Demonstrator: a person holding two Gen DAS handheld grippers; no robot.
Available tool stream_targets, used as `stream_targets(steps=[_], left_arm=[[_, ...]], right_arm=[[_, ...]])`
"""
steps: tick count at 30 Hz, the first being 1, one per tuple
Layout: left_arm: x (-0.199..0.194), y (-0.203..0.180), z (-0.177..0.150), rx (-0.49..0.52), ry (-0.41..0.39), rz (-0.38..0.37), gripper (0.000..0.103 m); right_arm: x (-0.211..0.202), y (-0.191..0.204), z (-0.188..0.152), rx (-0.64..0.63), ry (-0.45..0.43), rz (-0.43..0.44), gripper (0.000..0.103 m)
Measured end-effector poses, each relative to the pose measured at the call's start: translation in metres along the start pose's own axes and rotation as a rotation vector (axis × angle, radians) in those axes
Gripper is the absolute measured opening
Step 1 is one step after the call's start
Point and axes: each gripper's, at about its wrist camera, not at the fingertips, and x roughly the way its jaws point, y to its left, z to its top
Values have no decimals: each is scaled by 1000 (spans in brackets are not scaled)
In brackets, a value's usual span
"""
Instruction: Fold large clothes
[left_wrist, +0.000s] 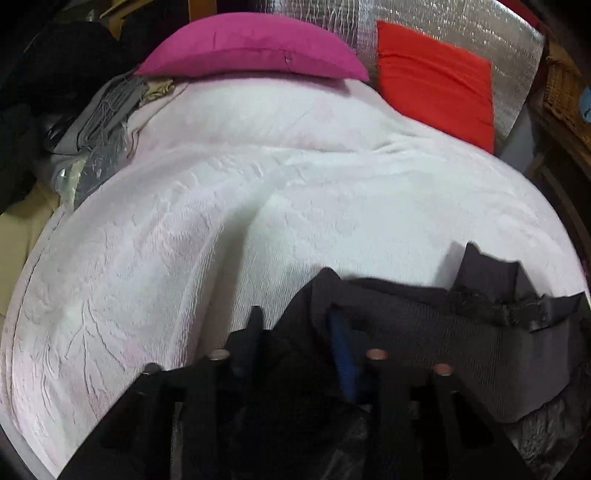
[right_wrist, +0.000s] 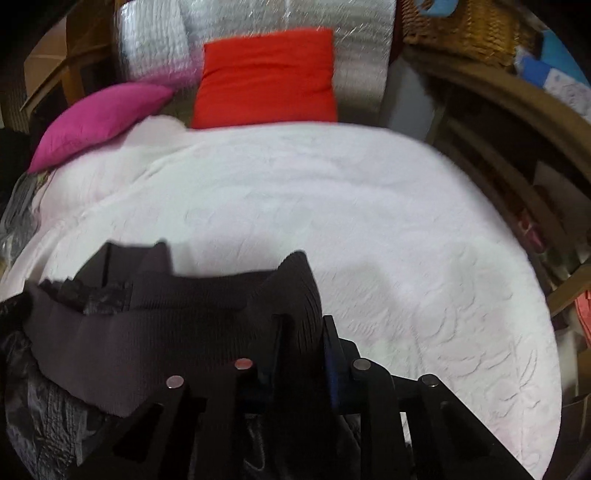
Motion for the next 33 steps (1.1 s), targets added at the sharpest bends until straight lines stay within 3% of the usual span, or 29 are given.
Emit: stream_targets(steps=[2, 5, 7, 10, 12, 14, 17, 18, 20, 21, 22, 25, 28, 33], left_arm=[[-11, 2, 6, -25, -59, -39, 28], [-20, -4, 11, -14, -131, -27, 27], [-12, -9, 11, 5, -131, 0, 27], [18, -12, 8, 23, -81, 63, 30], [30, -16, 8, 45, -22, 90, 46], [24, -17, 8, 46, -32, 81, 50], [12, -15, 6, 23, -11, 52, 80], [4, -14, 6, 5, -15, 32, 81], [-10, -14, 3, -8, -24, 6, 81], [-16, -15, 3, -9, -25, -3, 81], [-26, -16, 1, -9, -31, -19, 81], [-51, -18, -6, 13, -61, -40, 81], [-68, -17, -16, 55, -74, -18, 81], [-84, 11, -31, 75, -61, 80, 81]], right_arm=[[-9, -3, 5, 10, -67, -42, 10], [-20, -12, 12, 53, -151, -79, 6], [-13, -20, 13, 89, -144, -69, 6], [11, -32, 9, 167, -84, 17, 6], [22, -42, 7, 228, -34, 91, 7], [20, -53, 4, 308, -17, 186, 8], [11, -66, 2, 371, 6, 281, 9], [6, -70, 1, 372, 7, 297, 12], [-4, -73, -4, 369, 5, 309, 36], [-9, -74, -6, 366, 9, 318, 74], [-14, -75, -9, 372, 8, 328, 92], [-37, -80, -19, 371, -41, 338, 92], [-50, -77, -27, 295, 7, 340, 92], [-55, -76, -51, 217, 81, 305, 91]])
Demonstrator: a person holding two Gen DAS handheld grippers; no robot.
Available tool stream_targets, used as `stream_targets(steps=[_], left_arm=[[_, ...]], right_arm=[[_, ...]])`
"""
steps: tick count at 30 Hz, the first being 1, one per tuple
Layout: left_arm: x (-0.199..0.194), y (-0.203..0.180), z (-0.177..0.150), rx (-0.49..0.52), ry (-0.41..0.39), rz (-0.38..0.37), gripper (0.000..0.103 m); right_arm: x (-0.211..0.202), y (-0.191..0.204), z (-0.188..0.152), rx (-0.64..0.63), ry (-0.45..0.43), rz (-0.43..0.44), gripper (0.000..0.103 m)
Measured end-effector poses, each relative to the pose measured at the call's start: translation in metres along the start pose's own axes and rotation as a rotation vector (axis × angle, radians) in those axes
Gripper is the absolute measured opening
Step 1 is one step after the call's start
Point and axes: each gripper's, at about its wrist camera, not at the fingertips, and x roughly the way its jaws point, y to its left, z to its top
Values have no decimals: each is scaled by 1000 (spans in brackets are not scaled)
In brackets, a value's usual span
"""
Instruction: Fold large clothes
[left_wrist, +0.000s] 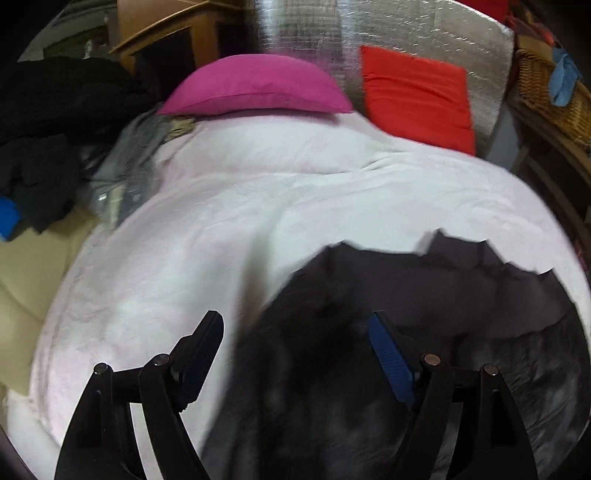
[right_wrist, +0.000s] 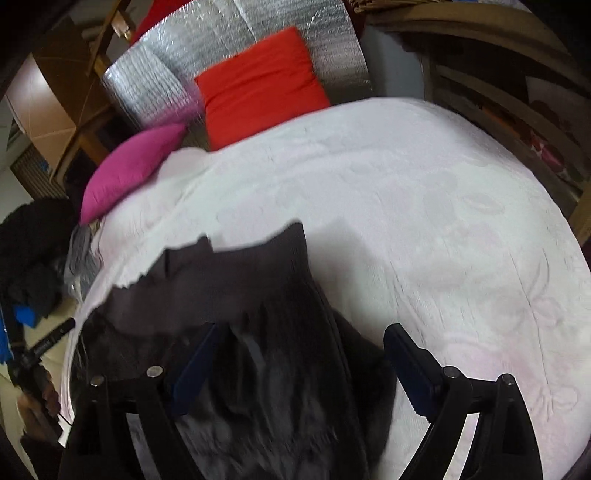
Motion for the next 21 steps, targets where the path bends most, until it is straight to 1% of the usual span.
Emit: stream_targets(steps=[3, 5, 6, 7, 9, 10, 11, 12, 13, 14, 15, 16, 18, 20, 21], left_arm=[[-1, 24, -4, -27, 17, 24, 81], [3, 37, -10, -35, 53, 45, 81], [7, 42, -14, -28, 81, 39, 81], [10, 44, -19, -20, 102, 21, 81], [18, 44, -28, -8, 153, -41, 81], [20, 43, -30, 0, 164, -64, 81], [21, 39, -34, 21, 166, -92, 81], [22, 36, -37, 45, 152, -93, 80], [21, 33, -38, 61, 131, -71, 78], [22, 28, -39, 82, 112, -43, 68], [22, 23, -40, 109, 98, -31, 60], [21, 17, -40, 135, 83, -24, 57], [21, 5, -42, 188, 54, 28, 57], [22, -4, -44, 234, 37, 59, 57], [22, -4, -45, 242, 35, 65, 57]], right_arm=[[6, -2, -13, -1, 23, -20, 90], [11, 3, -18, -31, 23, -43, 82], [16, 6, -20, -44, 31, -55, 72], [22, 9, -20, -56, 46, -61, 53], [33, 14, -22, -71, 78, -69, 40], [33, 17, -24, -79, 71, -82, 35], [31, 22, -23, -97, 54, -103, 31], [29, 24, -23, -107, 40, -113, 25], [25, 28, -22, -118, 10, -126, 24], [22, 30, -20, -127, -20, -142, 21], [22, 33, -18, -135, -34, -153, 21], [23, 35, -18, -145, -36, -161, 21], [33, 34, -17, -156, -8, -190, 21], [46, 31, -18, -152, 31, -205, 21], [49, 30, -18, -148, 35, -206, 21]])
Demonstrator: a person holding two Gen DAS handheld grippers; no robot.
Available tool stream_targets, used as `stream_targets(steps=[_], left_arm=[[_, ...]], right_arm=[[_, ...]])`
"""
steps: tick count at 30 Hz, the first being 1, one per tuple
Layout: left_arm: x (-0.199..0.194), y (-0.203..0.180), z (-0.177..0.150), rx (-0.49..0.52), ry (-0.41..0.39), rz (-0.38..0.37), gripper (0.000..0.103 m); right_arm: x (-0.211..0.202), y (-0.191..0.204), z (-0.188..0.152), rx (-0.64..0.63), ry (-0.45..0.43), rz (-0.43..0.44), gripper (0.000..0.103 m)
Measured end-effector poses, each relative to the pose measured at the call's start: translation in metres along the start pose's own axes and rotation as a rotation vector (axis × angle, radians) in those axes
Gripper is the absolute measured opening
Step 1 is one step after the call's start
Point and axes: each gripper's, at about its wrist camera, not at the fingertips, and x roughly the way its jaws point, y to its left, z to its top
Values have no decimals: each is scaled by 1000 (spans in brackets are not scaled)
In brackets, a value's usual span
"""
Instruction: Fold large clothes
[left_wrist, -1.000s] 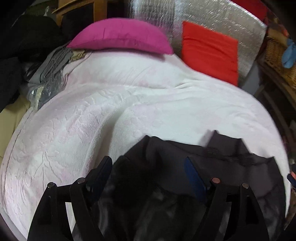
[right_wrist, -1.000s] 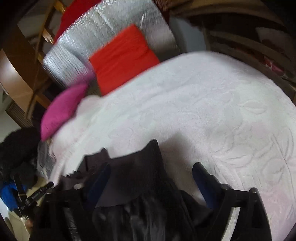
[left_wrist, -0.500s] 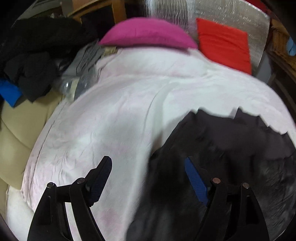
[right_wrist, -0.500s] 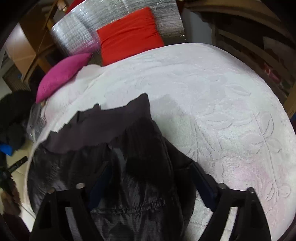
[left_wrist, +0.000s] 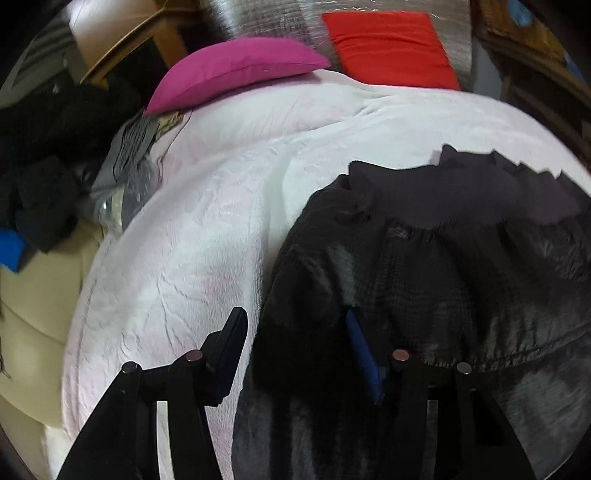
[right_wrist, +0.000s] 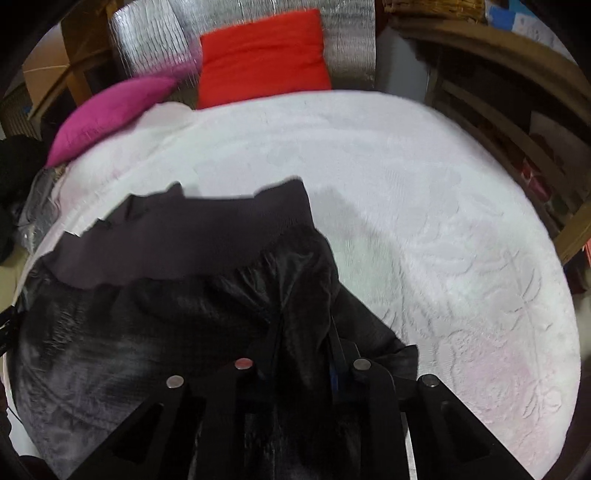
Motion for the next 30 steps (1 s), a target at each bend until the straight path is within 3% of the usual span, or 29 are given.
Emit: stream_targets(steps=[10, 14, 15, 16, 17, 20, 25, 28, 30], left_arm=[[-2, 3, -1, 4, -10, 7, 58], [-2, 2, -3, 5, -14, 10, 58], [-2, 2, -3, 6, -16, 10, 58], [-2, 2, -3, 5, -16, 10, 58], [-2, 2, -3, 5, -16, 9, 58], [-2, 3, -3, 2, -15, 9, 59], [-6, 7, -3, 21, 4, -17, 76], [-12, 29, -5, -23, 9, -126, 77], [-11, 53, -9, -107, 17, -220, 87]], right_arm=[[-7, -15, 1, 82, 5, 41, 21], [-19, -24, 1, 156, 9, 117, 28], [-23, -26, 0, 176, 6, 141, 47], [-27, -28, -2, 190, 3, 161, 83], [-32, -31, -5, 208, -7, 185, 93], [-54, -39, -17, 241, -70, 230, 93], [-77, -65, -37, 296, -106, 252, 93], [-71, -88, -46, 364, -55, 341, 93], [-63, -102, -50, 405, -17, 404, 93]])
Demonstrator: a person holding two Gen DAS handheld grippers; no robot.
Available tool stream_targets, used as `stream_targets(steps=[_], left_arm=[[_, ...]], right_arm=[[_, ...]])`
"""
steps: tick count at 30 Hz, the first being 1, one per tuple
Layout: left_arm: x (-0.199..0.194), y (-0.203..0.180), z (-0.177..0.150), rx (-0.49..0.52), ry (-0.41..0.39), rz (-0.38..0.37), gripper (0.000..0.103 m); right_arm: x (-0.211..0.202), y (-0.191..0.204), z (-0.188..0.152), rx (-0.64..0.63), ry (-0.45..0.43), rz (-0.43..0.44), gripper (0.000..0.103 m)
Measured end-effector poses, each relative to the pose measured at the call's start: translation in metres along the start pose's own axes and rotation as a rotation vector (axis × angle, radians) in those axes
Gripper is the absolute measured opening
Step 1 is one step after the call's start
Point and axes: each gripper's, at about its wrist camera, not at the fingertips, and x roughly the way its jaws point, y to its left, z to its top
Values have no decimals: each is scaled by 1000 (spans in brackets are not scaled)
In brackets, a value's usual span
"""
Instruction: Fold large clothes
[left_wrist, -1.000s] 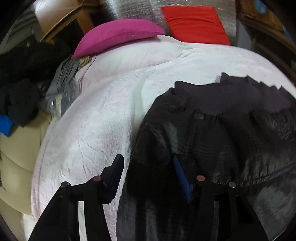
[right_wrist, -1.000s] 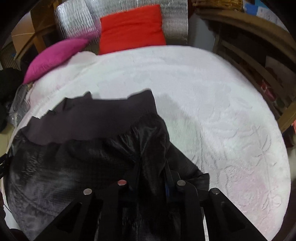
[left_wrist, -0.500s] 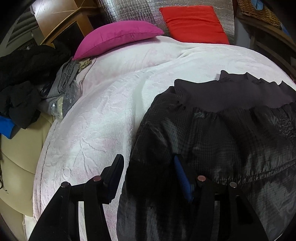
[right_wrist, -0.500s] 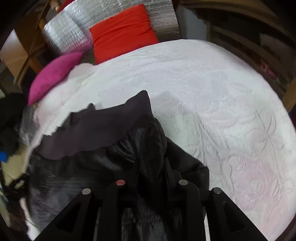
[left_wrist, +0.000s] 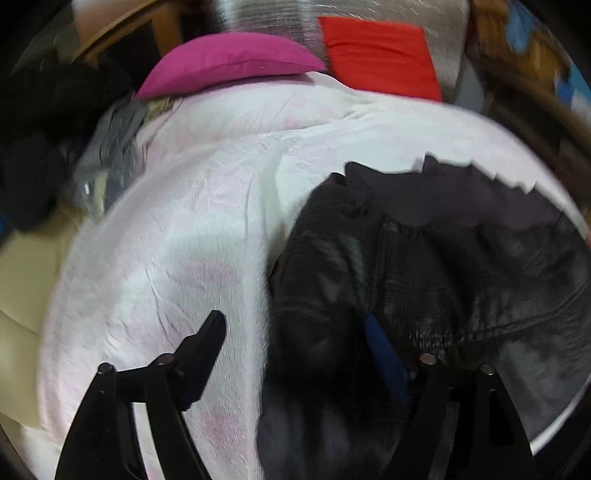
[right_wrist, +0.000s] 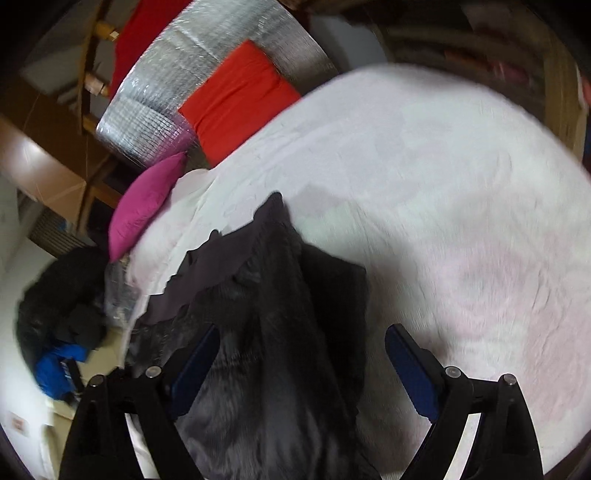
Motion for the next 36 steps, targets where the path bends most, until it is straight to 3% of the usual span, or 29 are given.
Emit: stream_targets(steps=[3, 7, 8, 11, 14, 16, 18, 20, 24, 28, 32, 36], left_arm=[[5, 29, -2, -112, 25, -139, 89], [26, 42, -4, -213, 126, -344, 90], [31, 40, -5, -212, 150, -366, 90], [44, 20, -5, -139, 204, -371, 90], [52, 1, -10, -78, 248, -421, 90], [61, -5, -12, -84, 280, -481, 93], [66, -6, -13, -103, 285, -515, 94], [67, -6, -12, -112, 282, -558, 94], [66, -11, -11, -105, 280, -605, 95], [68, -19, -9, -117, 271, -628, 95], [67, -21, -4, -150, 248, -648, 94], [63, -25, -1, -148, 215, -626, 91]], right_arm=[[9, -19, 2, 58, 62, 76, 93], [18, -30, 3, 85, 100, 77, 93], [21, -31, 3, 86, 113, 76, 93], [36, -30, -1, 82, 178, 118, 93], [53, -23, -5, 40, 237, 105, 93], [60, -18, -7, 16, 233, 116, 100], [62, -17, -7, 17, 228, 172, 99], [72, -14, -9, 44, 289, 297, 100], [88, 11, -17, -57, 301, 252, 102], [90, 33, -20, -79, 307, 375, 102], [103, 48, -25, -120, 309, 306, 100], [98, 62, -27, -184, 264, 269, 89]])
